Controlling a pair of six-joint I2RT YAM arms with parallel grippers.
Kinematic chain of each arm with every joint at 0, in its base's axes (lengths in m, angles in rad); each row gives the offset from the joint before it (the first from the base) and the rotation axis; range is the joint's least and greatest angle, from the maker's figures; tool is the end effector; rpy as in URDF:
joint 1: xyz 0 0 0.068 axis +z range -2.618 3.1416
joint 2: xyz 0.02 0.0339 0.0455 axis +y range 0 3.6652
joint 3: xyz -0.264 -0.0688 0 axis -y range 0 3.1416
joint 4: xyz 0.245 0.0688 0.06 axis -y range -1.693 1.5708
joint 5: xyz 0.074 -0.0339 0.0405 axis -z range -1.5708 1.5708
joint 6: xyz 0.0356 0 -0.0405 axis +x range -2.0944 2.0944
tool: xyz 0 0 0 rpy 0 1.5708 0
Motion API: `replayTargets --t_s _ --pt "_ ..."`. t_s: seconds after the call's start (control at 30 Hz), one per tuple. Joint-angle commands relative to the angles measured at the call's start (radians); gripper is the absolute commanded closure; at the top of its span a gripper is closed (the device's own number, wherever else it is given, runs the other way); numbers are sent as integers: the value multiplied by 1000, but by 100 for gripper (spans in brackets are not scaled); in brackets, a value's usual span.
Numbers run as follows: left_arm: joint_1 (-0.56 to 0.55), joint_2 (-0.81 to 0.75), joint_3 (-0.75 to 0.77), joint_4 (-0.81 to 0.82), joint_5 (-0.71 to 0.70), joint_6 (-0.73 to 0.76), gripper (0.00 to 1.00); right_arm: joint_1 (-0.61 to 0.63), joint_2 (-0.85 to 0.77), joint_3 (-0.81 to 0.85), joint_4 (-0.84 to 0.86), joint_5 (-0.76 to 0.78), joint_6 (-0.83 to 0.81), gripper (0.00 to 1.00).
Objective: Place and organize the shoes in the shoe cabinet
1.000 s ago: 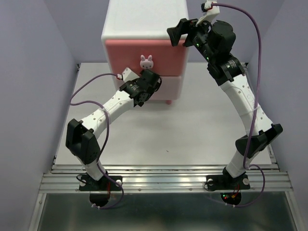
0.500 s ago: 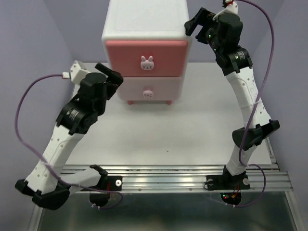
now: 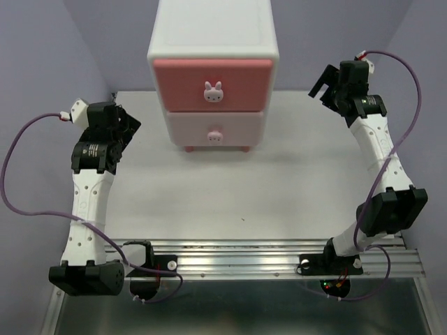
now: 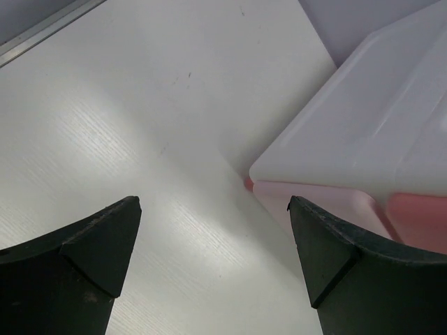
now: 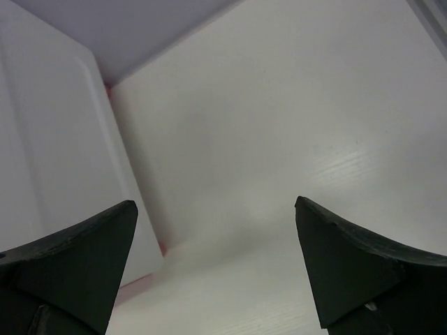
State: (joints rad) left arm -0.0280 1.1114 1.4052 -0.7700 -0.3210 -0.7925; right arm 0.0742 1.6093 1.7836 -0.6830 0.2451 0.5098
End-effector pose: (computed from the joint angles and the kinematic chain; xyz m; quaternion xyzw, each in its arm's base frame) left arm 0.2161 0.0052 0.4291 -0.3916 0.7511 -0.0797 0.5255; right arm 0.3555 0.0178 0.4260 0.2454 0.8222 0.0437 0.5117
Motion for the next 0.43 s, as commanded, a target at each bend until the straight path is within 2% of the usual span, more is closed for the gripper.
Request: replayTargets --t_s 0.0,0.17,0.4 --pt "49 -50 -21 96 57 52 1 3 -146 -168 -4 123 64 0" --pt "62 -26 -25 91 56 68 1 3 -259 -343 36 192 105 0" --pt "60 -21 -11 124 -2 131 1 3 -336 -414 106 316 32 0"
